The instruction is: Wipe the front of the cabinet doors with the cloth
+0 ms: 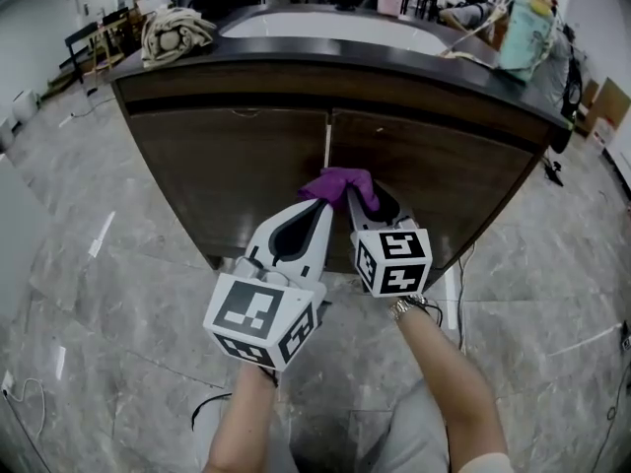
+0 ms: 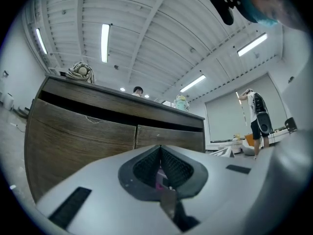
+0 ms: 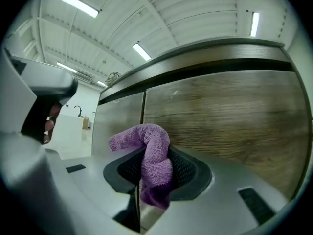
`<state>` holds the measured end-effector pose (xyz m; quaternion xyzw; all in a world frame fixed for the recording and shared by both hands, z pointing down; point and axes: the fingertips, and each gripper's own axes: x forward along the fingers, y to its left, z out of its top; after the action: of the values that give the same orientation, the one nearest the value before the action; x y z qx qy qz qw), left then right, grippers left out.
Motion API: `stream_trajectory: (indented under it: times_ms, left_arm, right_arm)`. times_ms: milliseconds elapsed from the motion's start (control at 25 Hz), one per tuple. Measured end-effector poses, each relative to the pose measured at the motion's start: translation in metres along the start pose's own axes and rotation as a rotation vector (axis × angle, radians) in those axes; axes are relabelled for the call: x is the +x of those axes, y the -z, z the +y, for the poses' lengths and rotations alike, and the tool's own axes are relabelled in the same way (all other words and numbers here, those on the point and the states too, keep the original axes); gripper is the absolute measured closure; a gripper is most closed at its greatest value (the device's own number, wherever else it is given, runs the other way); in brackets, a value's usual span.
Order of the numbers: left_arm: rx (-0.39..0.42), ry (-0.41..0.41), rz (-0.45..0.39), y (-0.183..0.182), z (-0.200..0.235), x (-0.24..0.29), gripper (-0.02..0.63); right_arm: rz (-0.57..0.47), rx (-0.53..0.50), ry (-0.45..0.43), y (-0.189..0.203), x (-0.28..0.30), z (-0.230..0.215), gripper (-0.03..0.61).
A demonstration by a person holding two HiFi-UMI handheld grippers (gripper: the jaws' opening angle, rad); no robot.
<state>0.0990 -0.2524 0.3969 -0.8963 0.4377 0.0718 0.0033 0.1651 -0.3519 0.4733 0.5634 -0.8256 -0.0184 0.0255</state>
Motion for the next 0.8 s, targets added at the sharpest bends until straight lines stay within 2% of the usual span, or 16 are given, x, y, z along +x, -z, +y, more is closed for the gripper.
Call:
stream_trajectory:
  times_ms: [240,360,560,800]
  left_arm:
    - [0.015,0.018,0.015,0.005,-0.007,0.005,0.607]
    - [0.015,0.024,0.022,0.011,-0.01,0.009,0.607]
    - [0.016,0.052,0.039,0.02,-0.022,0.02,0.607]
    - [0.028,0.093,0.057,0.03,-0.04,0.03,0.607]
  right_arm:
    - [0.012,0.017,0.078,0.007,-0.008,-0.026,0.449]
    - [0.024,0.023,0.13,0.015,-0.025,-0.055,0.448]
    - [0.053,-0.027,0.211,0.03,-0.054,-0.103,0.448]
    - [0.067,-0.015,0.282,0.04,-0.089,-0.159,0.446]
